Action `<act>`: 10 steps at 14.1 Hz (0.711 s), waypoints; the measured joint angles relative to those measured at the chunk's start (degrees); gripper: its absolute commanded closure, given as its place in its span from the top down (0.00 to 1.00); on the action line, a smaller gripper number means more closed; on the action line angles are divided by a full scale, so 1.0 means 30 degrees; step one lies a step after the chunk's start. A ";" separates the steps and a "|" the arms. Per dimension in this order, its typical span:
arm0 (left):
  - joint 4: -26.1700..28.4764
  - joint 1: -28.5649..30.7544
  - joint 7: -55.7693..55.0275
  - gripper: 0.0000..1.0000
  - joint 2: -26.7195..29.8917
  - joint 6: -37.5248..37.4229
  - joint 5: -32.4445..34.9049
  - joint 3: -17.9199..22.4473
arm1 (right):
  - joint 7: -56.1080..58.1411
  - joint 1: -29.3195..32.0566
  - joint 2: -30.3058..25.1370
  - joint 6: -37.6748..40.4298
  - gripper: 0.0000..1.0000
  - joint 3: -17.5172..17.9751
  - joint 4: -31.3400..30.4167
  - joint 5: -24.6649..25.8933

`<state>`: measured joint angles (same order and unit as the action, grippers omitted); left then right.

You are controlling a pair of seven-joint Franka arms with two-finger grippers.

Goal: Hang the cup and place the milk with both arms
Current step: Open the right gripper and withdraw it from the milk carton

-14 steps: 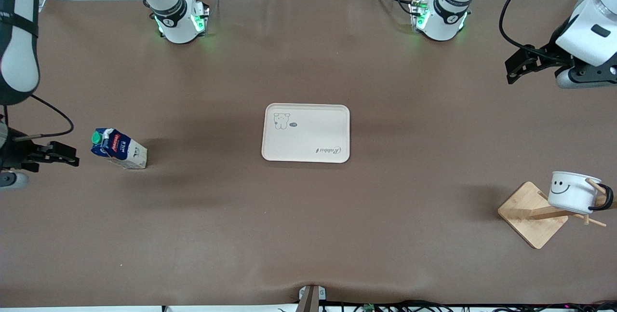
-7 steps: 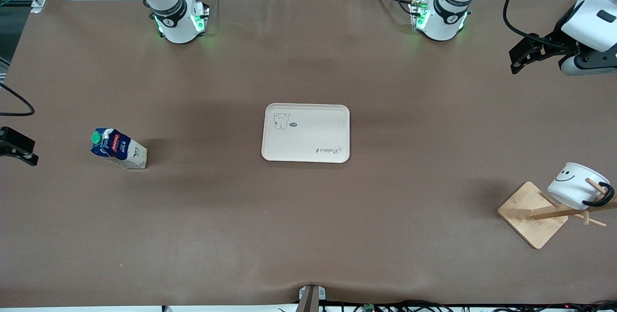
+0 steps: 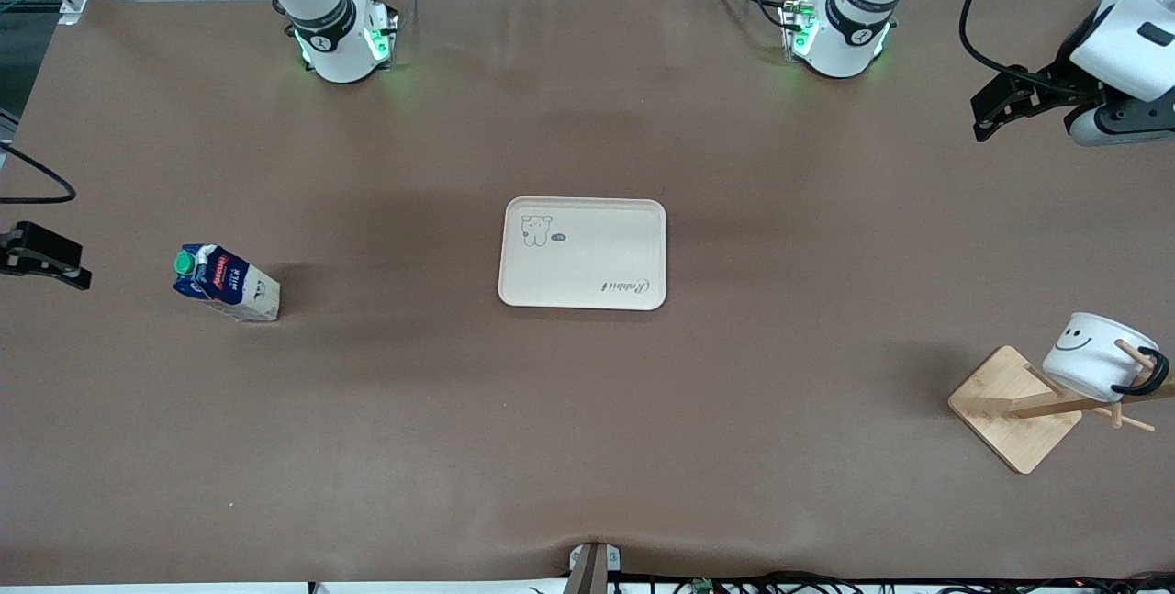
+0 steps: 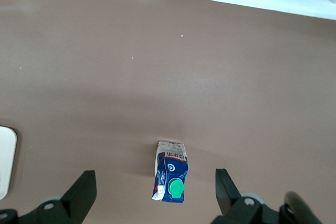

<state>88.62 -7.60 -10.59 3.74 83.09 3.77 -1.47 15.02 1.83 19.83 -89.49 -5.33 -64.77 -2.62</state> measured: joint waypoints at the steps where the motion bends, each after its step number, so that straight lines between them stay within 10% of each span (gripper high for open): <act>1: -0.0001 0.0007 0.0000 1.00 0.0001 0.0000 0.0000 0.0003 | 0.0011 0.0167 -0.0027 0.0620 1.00 -0.0018 0.0003 -0.0158; 10: -0.0028 0.0700 0.0082 1.00 0.0079 -0.0143 -0.0590 0.0105 | -0.0262 0.0323 -0.2283 0.3660 1.00 -0.0077 -0.2344 -0.0342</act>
<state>88.54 -5.50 -10.34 3.98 82.66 2.00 -1.15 14.23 2.80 12.98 -78.51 -5.56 -71.80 -3.64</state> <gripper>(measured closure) 0.000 0.000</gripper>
